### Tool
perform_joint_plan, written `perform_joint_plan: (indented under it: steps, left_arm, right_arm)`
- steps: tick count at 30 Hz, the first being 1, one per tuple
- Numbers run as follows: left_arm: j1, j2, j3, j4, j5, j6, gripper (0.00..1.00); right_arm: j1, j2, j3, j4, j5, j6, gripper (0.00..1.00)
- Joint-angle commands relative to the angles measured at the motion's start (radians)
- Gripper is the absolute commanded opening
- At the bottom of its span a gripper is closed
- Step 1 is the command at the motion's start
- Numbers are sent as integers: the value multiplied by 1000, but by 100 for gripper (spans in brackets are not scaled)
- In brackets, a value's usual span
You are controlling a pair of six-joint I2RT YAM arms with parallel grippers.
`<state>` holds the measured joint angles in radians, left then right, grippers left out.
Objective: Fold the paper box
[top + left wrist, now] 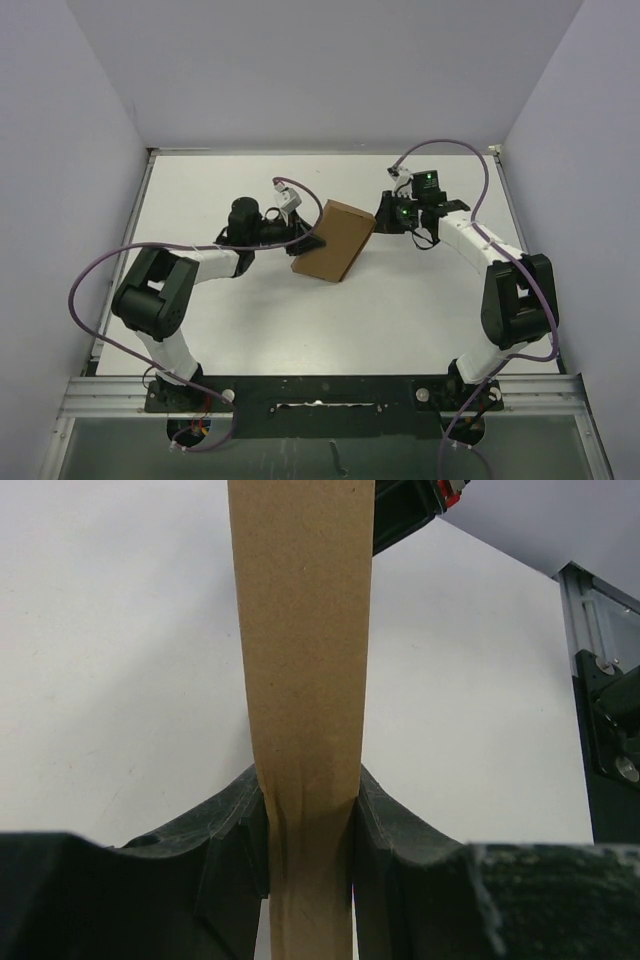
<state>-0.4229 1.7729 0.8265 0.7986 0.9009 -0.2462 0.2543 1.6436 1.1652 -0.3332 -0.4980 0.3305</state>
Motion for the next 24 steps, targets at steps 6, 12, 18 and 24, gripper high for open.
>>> perform_joint_plan:
  steps: [6, 12, 18, 24]
  left_arm:
    - [-119, -106, 157, -367, -145, 177, 18]
    - [-147, -101, 199, -405, -164, 185, 18]
    - [-74, -101, 133, -250, -163, 38, 18]
    - [-15, -93, 46, -62, -168, -105, 18]
  right_arm:
    - [30, -9, 38, 87, -195, 177, 0]
    - [24, -32, 24, 112, -218, 169, 0]
    - [-85, -35, -27, 121, -218, 130, 2]
    - [-129, -13, -75, 140, -227, 120, 6]
